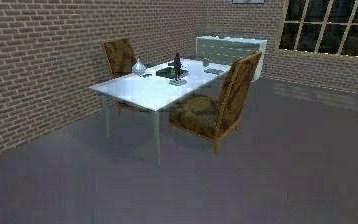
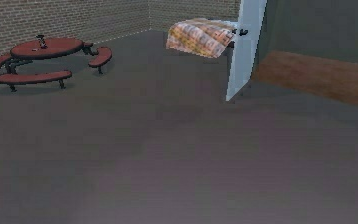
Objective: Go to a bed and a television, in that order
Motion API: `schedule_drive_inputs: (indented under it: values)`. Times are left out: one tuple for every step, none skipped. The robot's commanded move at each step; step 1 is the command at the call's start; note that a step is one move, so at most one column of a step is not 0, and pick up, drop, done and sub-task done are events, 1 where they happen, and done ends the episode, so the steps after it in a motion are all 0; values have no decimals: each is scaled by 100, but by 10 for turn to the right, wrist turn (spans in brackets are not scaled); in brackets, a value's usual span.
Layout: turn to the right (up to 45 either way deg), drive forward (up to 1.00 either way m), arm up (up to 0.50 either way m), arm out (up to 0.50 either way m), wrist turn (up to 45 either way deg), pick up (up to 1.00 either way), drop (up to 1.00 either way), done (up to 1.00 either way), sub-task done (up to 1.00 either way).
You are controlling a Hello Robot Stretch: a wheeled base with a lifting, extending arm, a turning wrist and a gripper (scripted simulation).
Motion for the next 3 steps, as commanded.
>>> schedule_drive_inputs:
  values:
    - [-450,0,0,0,0,0,0,0,0]
    - [-240,0,0,0,0,0,0,0,0]
    - [-450,0,0,0,0,0,0,0,0]
